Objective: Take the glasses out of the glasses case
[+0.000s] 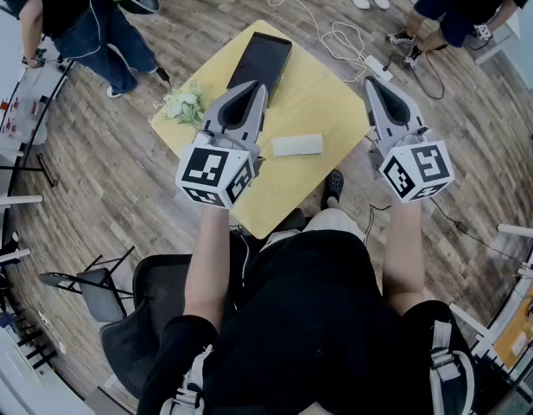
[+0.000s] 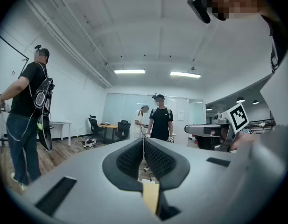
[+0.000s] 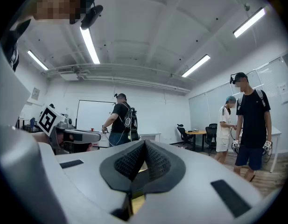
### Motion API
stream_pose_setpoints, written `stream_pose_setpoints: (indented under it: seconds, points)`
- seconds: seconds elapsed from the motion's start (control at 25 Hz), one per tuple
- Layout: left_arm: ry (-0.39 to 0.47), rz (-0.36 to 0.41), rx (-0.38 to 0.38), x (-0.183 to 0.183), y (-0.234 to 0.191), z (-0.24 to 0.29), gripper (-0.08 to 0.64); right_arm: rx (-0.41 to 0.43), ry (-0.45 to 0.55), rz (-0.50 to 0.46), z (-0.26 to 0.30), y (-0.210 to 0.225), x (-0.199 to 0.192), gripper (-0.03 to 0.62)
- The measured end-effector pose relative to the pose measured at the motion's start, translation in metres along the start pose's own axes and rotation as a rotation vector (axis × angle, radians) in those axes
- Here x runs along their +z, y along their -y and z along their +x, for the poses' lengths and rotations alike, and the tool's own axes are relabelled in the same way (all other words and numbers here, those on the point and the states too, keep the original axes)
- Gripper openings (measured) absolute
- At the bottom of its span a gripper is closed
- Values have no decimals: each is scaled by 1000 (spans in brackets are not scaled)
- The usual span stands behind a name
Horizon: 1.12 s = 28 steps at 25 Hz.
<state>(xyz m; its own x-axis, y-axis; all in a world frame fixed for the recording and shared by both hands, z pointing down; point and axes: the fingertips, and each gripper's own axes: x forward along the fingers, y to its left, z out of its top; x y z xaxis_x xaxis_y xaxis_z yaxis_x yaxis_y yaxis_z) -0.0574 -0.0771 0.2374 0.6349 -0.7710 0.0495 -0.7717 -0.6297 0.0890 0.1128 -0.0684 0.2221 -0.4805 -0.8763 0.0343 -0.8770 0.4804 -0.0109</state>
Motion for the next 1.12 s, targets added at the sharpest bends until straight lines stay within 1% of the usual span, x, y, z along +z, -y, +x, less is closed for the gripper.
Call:
stream_pose_setpoints:
  seconds: [0.28, 0.48, 0.68, 0.8, 0.96, 1.12]
  points:
    - [-2, -3, -2, -1, 4, 1, 25, 8, -5, -15, -4, -3, 0, 14]
    - [-20, -9, -5, -13, 6, 7, 25, 10, -17, -16, -6, 0, -8, 14]
    - [-40, -17, -4, -24, 8, 2, 25, -19, -33, -30, -7, 4, -15, 15]
    - [-48, -24, 2, -28, 5, 2, 25, -6, -46, -33, -4, 2, -21, 16]
    - [-61, -40, 13, -36, -1, 4, 25, 9, -74, -35, 2, -1, -33, 17]
    - [-80, -56, 23, -46, -3, 7, 25, 2, -139, -51, 7, 4, -54, 17]
